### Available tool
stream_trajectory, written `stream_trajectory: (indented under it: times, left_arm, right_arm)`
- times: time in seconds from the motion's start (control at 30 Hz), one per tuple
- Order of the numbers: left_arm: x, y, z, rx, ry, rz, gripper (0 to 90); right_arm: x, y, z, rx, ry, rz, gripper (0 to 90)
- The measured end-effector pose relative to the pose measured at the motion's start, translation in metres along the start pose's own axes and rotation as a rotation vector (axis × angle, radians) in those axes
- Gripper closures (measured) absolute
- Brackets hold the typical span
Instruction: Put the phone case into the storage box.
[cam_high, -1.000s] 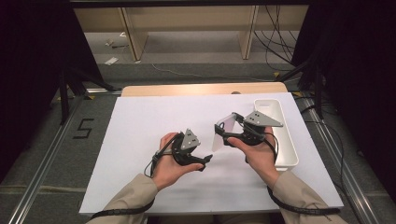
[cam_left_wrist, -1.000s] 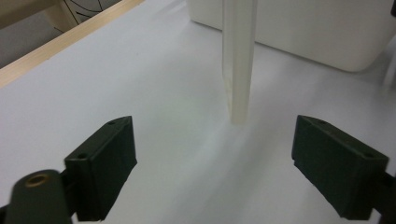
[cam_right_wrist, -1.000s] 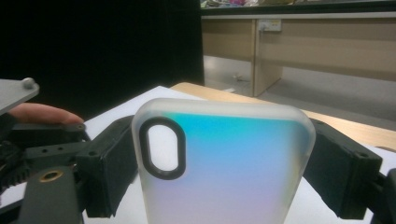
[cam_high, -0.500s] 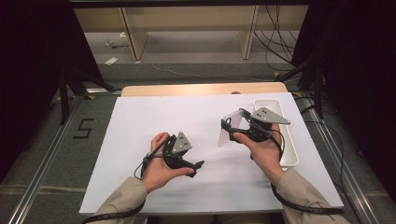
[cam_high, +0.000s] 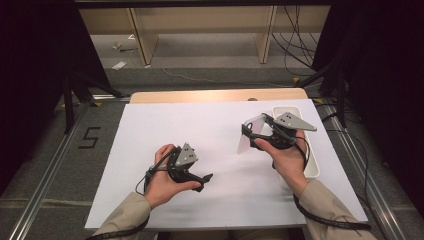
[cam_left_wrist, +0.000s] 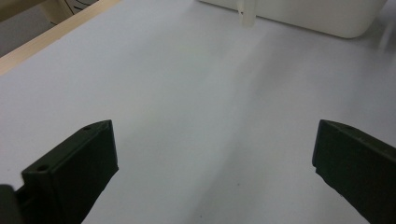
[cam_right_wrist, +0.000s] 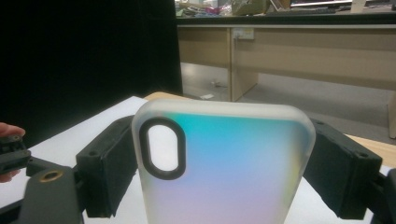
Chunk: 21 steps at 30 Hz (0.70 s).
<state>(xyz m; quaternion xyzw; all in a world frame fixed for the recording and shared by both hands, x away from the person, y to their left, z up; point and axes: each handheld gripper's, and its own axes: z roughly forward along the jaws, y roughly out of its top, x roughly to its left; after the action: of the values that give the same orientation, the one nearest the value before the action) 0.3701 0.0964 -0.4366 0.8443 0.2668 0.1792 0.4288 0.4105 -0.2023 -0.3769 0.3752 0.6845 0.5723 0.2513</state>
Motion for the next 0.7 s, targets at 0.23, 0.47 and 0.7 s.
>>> stream_trajectory:
  times: [0.23, 0.47, 0.7]
  left_arm:
    - [0.004, -0.003, -0.006, -0.008, 0.006, -0.005, 0.0]
    - [0.007, -0.007, -0.009, -0.016, 0.009, -0.017, 0.0]
    - [0.008, -0.009, -0.012, -0.021, 0.011, -0.021, 0.0]
  right_arm:
    - [-0.005, 0.003, -0.003, -0.009, -0.016, 0.004, 18.0]
    - [-0.009, 0.005, -0.005, -0.008, -0.032, 0.006, 18.0]
    - [-0.013, 0.007, -0.007, -0.009, -0.048, 0.01, 18.0]
